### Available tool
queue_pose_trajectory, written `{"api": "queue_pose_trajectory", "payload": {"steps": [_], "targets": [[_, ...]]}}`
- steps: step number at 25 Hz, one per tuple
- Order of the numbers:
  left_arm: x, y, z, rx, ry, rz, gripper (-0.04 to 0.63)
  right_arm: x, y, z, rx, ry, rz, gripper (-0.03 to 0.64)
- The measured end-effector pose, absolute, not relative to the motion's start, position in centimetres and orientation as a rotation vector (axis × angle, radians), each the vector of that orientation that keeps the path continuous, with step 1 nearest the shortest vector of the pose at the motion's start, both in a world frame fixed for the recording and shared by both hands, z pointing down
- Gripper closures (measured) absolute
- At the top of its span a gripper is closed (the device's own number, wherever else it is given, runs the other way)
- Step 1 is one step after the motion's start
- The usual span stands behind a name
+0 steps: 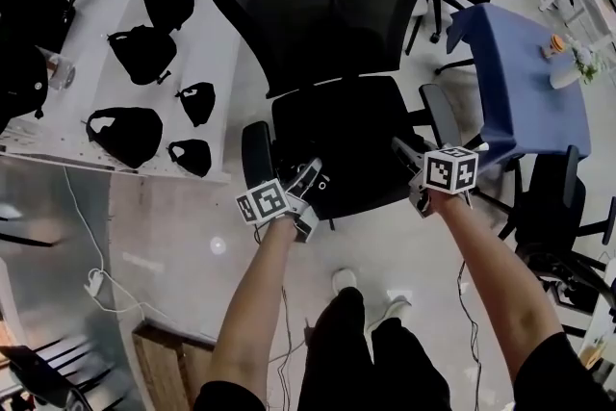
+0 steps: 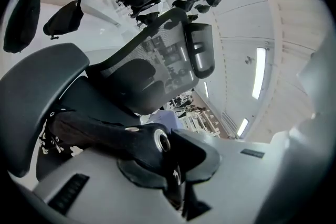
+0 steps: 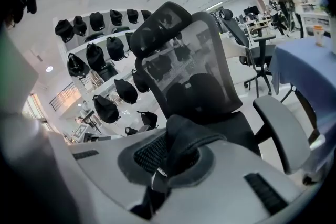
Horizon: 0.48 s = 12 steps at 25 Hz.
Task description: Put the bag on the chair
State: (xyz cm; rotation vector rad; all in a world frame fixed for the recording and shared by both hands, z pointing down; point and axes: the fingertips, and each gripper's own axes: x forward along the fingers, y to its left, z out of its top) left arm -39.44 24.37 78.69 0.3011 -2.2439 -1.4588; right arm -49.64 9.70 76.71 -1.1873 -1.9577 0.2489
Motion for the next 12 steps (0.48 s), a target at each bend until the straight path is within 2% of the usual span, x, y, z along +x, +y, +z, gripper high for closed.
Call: {"api": "queue_pose_trajectory", "payload": {"steps": [4,12], "targets": [[-38.8,23.9,80.1,0.321,-2.225,-1.385,0.552,-48.4,9.5,78.9,-1.145,-1.921,0.217,0.607],[-37.7,23.9,83.9,0.251,-2.191,-1.285,0.463,-47.4,8.4,82.9,-1.086,-1.895,0.175,0.604]]}}
